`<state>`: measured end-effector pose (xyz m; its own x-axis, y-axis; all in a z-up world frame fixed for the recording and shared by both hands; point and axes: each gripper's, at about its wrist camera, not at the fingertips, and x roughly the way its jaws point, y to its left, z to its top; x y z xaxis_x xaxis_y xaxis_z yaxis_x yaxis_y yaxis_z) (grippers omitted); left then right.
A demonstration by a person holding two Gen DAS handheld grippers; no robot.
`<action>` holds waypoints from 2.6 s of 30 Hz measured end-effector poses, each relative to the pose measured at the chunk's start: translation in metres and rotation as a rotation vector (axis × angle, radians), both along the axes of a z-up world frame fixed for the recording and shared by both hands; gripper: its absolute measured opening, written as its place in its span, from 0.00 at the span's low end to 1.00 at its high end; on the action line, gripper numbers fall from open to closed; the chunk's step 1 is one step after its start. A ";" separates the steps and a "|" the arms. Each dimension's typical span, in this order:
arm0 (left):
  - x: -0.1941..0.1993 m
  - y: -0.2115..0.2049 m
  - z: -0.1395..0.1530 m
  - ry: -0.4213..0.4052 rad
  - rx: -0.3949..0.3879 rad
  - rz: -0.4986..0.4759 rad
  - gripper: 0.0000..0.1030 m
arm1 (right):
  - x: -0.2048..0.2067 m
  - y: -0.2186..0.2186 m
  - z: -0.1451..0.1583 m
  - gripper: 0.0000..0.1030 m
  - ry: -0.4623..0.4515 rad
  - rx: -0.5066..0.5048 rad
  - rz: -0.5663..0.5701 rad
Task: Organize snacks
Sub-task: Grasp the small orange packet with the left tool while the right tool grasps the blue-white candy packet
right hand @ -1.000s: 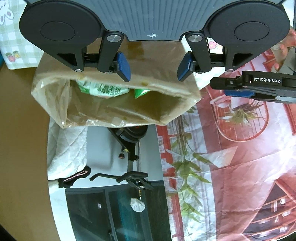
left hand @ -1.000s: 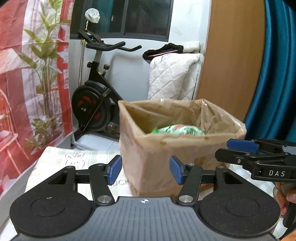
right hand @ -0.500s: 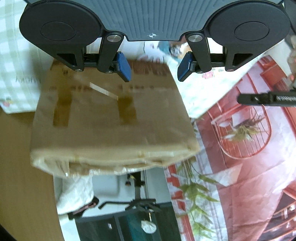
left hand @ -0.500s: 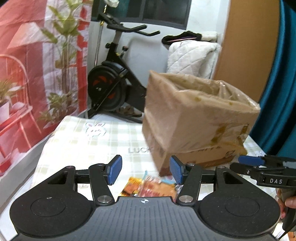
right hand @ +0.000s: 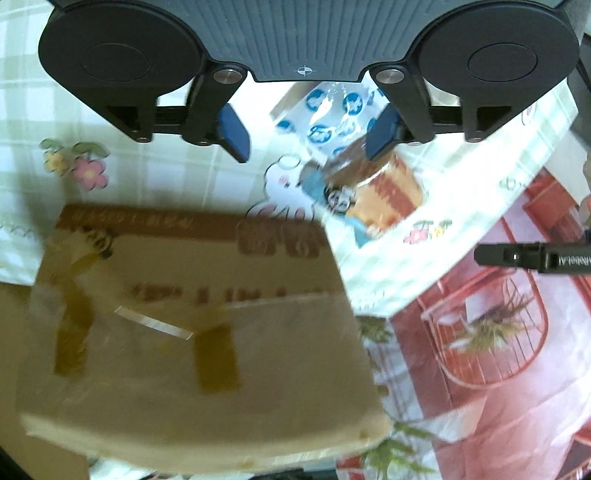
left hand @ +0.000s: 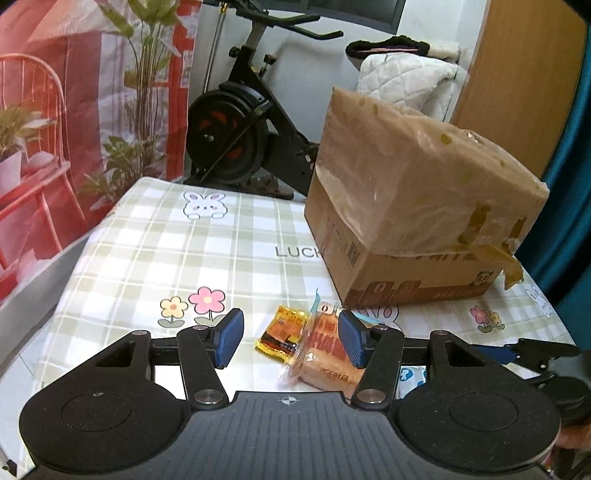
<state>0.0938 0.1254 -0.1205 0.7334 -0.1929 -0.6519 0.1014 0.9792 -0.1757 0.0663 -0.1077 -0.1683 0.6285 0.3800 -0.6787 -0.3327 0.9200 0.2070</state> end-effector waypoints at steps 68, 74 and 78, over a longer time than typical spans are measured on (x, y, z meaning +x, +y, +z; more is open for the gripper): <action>0.046 -0.026 -0.069 0.094 0.141 -0.077 0.34 | 0.006 -0.087 -0.034 0.38 0.027 -0.005 -0.189; 0.030 -0.033 -0.047 0.037 0.113 -0.085 0.34 | 0.002 -0.087 -0.030 0.37 0.026 0.001 -0.181; 0.025 -0.039 -0.030 -0.007 0.089 -0.094 0.34 | -0.006 -0.087 -0.024 0.37 0.009 0.014 -0.181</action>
<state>0.1184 0.0861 -0.1510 0.7197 -0.2024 -0.6641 0.1943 0.9771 -0.0872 0.0603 -0.1950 -0.1918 0.6812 0.2702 -0.6804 -0.1595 0.9619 0.2223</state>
